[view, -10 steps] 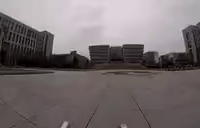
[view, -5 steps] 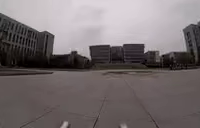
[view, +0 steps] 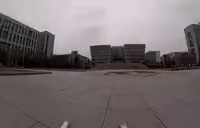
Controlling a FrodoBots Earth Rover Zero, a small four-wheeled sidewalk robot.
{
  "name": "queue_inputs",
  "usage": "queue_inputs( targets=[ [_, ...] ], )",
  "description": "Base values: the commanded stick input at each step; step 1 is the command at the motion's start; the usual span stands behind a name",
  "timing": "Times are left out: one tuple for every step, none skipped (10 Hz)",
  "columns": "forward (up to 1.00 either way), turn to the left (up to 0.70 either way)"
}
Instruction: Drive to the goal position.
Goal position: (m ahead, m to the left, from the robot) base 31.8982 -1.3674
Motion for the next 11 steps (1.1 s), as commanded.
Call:
queue_inputs(
  targets=[
    [0.7,0.0],
    [0.7,0.0],
    [0.7,0.0],
    [0.7,0.0],
    [0.7,0.0],
    [0.7,0.0],
    [0.7,0.0],
    [0.7,0.0],
    [0.7,0.0],
    [0.7,0.0],
    [0.7,0.0]
  ],
)
